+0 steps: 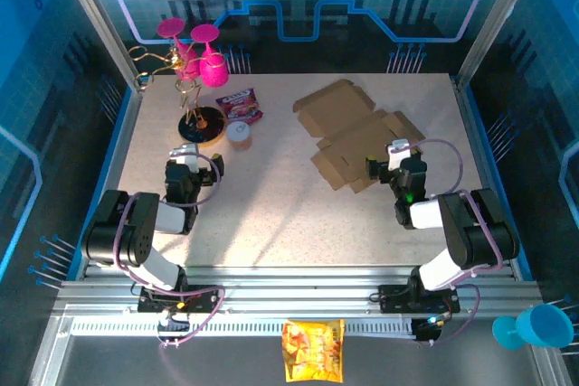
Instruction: Fold the paper box
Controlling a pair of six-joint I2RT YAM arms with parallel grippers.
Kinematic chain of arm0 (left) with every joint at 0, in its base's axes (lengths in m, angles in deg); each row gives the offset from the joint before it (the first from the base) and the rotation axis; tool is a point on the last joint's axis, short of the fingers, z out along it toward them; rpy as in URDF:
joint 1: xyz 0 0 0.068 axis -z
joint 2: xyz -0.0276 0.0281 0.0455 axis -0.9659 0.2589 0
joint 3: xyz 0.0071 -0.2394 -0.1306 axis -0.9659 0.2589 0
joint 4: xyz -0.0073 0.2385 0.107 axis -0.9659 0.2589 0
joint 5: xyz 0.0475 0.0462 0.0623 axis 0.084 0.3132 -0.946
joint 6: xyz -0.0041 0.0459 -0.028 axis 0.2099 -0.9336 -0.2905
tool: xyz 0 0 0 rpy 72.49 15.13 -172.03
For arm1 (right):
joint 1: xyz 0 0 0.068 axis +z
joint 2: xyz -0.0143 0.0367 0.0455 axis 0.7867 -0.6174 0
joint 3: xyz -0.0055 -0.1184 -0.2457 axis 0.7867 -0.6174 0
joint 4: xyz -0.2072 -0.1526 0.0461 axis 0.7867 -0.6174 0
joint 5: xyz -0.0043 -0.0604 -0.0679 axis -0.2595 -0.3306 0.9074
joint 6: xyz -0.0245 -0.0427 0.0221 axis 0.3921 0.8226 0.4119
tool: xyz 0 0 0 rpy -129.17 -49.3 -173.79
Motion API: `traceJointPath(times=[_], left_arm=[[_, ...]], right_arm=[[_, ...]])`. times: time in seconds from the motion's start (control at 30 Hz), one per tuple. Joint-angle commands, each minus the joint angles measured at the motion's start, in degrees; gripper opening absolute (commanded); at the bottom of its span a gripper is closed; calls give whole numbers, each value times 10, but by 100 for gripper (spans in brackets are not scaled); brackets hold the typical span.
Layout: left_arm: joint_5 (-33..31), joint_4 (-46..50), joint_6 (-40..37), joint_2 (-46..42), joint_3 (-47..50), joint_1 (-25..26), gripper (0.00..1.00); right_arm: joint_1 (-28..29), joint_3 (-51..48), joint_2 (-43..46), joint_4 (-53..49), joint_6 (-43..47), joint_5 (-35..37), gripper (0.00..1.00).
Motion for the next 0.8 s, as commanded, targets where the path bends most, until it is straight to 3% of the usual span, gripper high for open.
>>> traceJointPath(times=[0.0,0.4,0.53,0.67,0.77], left_arm=[[10,-1,-2,-9,-11,-2,99],[-34,12,16,-12,-15,-3,99],[-25,-89,5,-7,33,2,99],[-88,-139,-23,-49,74,39,99],[-149,-61,-50,-147,71,75,99]], right_arm=[[-2,7,7,6,0,-11,100],[-4,10,7,-1,-1,-14,100],[-5,2,8,16,-3,-17,100],[-3,-48,48,77,-15,29,100],[10,-65,117,55,-21,96,100]])
